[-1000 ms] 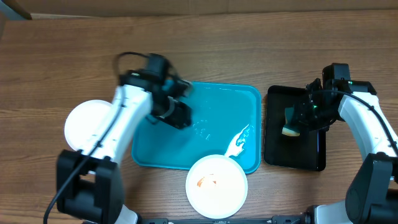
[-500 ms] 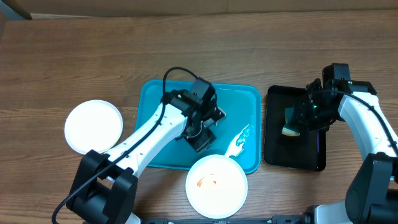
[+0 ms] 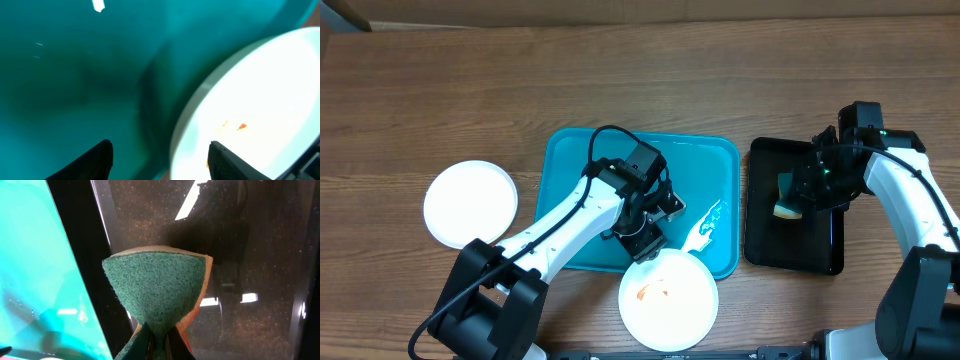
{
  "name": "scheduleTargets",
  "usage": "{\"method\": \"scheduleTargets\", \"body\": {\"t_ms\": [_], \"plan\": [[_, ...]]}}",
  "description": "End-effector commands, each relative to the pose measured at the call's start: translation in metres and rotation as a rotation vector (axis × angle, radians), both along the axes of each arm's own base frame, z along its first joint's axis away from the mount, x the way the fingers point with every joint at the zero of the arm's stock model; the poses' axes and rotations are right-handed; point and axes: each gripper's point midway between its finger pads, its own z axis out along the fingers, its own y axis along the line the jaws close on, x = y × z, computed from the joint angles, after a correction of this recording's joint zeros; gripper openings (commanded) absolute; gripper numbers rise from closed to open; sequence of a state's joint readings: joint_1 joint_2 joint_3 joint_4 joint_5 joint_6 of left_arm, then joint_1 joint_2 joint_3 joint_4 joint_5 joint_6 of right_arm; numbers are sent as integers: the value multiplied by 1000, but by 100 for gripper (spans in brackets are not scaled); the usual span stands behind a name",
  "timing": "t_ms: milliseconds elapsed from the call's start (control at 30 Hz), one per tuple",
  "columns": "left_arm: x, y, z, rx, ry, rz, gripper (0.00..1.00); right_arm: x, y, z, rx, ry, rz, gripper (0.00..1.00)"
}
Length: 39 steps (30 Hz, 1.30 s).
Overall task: Clean dirty plates on tray and stack at the side
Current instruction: 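Grip lower white plate and drag it up to tray center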
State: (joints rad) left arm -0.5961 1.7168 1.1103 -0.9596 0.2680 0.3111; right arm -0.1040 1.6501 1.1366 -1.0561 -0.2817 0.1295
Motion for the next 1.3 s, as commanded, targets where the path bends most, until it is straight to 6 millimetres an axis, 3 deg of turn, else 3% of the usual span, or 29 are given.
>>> {"method": "scheduleTargets", "body": {"t_ms": [0,267,433,567,800,967,1100,1267], "plan": [[-15,-5,0,-50,40,-28,62,1,1,4,5,-20,6,4],[-22,0,-13,-33,63,23,56,1,1,4,6,-20,6,4],[-22,0,-15,-31,63,38,30,0,1,4,6,-20,6,4],[-18,-1,-15,-35,52,54,24,0,1,4,6,-19,6,4],[7,7,-20,41,-46,204,16,-1,1,4,6,-16,6,4],[9,6,-20,37,-53,210,4,0,1,4,6,-16,6,4],[20,8,-19,31,-71,278,4,0,1,4,6,-16,6,4],[48,25,-11,26,-85,471,4,0,1,4,7,-16,7,4]]}}
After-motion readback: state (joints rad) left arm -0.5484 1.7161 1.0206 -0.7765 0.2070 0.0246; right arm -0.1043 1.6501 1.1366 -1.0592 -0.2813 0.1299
